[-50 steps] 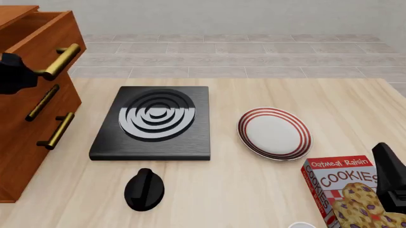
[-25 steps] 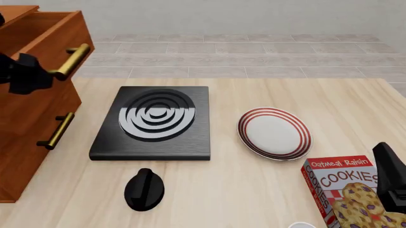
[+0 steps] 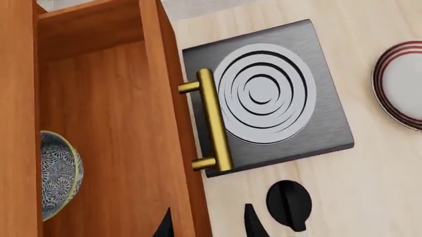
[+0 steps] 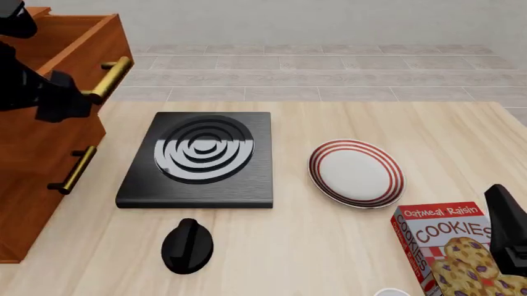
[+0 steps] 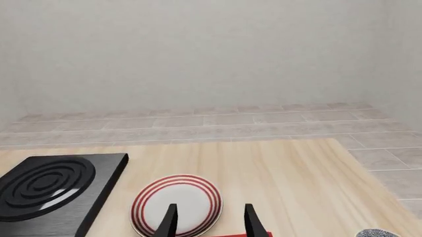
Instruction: Pick the akita bowl in the top layer of the wooden cabinet and place it on the plate.
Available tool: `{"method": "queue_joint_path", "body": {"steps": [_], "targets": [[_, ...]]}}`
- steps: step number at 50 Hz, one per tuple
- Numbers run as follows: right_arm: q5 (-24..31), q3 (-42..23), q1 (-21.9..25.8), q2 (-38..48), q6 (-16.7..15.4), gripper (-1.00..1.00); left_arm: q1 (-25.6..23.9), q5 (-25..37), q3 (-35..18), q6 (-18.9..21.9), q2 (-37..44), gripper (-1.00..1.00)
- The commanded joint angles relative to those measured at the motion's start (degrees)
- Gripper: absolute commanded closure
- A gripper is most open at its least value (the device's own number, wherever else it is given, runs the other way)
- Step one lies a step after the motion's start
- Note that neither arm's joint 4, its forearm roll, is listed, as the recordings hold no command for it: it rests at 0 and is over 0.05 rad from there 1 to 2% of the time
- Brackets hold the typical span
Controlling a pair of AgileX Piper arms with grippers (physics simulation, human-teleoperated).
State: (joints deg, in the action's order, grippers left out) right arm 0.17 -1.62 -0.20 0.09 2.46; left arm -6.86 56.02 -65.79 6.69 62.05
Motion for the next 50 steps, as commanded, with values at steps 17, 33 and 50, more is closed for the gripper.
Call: {"method": "queue_joint_path", "body": {"steps": [17, 33, 50], "targets": [[-0.1, 0.0, 0.1, 0.0, -0.3, -1.00, -7.2, -0.1, -2.3, -2.1, 3.3, -1.00], [-0.1, 0.0, 0.0, 0.0, -0.3, -1.00, -10.3, 0.2, -4.4, -5.3, 4.1, -1.00], [-0.3, 0.0, 0.1, 0.0, -0.4, -1.00, -12.0, 0.3, -6.3, -7.8, 4.4, -1.00]]}}
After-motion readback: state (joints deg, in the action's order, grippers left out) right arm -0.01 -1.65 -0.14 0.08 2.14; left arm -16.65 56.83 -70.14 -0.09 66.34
